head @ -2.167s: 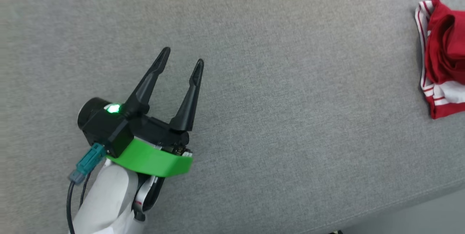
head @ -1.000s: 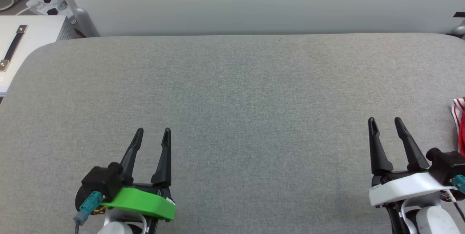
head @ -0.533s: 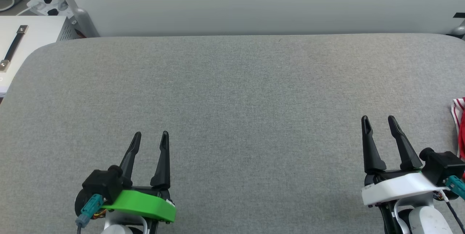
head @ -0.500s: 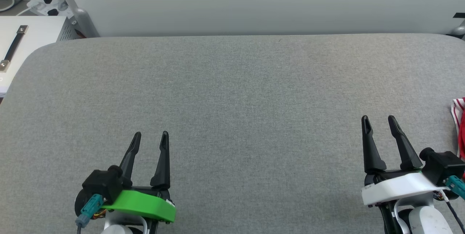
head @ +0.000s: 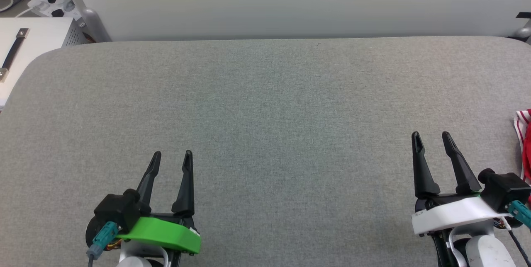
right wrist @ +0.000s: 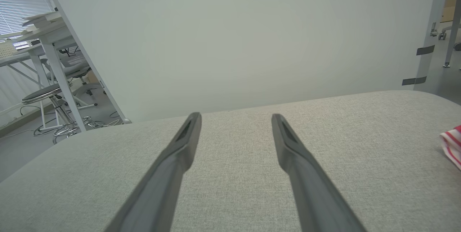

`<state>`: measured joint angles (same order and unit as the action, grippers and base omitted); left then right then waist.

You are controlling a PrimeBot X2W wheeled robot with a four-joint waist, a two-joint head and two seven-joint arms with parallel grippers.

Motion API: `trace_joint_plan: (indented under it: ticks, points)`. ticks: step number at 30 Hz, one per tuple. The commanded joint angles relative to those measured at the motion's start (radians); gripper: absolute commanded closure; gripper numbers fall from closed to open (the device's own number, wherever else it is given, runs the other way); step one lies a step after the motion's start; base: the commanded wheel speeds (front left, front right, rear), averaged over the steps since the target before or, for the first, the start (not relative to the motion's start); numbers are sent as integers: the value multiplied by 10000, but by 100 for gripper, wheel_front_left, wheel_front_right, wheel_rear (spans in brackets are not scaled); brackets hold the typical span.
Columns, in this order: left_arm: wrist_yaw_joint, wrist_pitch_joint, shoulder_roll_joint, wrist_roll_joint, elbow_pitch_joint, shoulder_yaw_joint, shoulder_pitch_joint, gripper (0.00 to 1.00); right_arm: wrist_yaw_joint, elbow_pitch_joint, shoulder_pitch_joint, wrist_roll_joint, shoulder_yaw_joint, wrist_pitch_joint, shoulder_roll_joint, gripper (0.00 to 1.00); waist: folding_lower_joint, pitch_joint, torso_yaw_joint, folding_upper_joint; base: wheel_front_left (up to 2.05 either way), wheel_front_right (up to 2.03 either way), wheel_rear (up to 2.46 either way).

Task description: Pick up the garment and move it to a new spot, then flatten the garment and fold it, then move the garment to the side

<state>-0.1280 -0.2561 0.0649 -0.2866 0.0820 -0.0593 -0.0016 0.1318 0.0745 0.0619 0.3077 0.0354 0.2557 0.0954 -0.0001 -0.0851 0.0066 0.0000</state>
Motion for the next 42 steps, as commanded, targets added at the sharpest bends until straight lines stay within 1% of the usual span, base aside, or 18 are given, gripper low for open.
trace_joint_plan:
  ticks: [1, 20, 21, 42]
  points:
    - [-27, -57, -42, 79, -11, 11, -21, 0, -11, -57, -103, -52, 19, 60, -57, 0, 1, -15, -5, 0, 0, 0, 0]
    - [-27, -57, -52, 8, 48, -40, -59, 0, -11, -106, -72, -33, 9, 60, -66, 0, 1, -43, -20, 0, 0, 0, 0]
    - [0, 1, -6, -11, 40, -48, -6, 100, -2, -52, 0, -1, -4, -1, -15, 100, 1, -43, -20, 0, 0, 0, 0]
    - [214, 443, -29, 474, -102, 67, -1, 100, -2, -160, -102, -514, -66, -433, -71, 100, 1, 107, -28, 0, 0, 0, 0]
